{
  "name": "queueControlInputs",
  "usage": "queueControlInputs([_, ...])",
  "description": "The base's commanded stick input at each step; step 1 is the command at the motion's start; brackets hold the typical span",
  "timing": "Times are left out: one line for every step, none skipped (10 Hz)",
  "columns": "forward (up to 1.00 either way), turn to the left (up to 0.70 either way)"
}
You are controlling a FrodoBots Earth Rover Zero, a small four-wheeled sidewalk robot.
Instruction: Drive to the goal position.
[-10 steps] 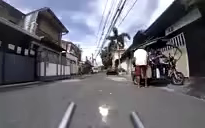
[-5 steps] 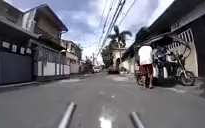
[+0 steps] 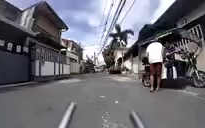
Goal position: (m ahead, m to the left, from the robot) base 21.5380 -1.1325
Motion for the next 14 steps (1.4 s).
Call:
queueControlInputs([0.85, 0.0])
queueControlInputs([0.85, 0.0])
queueControlInputs([0.85, 0.0])
queueControlInputs([0.85, 0.0])
queueControlInputs([0.85, 0.0])
queueControlInputs([0.85, 0.0])
queueControlInputs([0.85, -0.08])
queueControlInputs([0.86, -0.35])
queueControlInputs([1.0, -0.4])
queueControlInputs([1.0, -0.33])
queueControlInputs([1.0, -0.14])
queueControlInputs([1.0, 0.0])
queueControlInputs([1.0, 0.0])
queueControlInputs([1.0, 0.0])
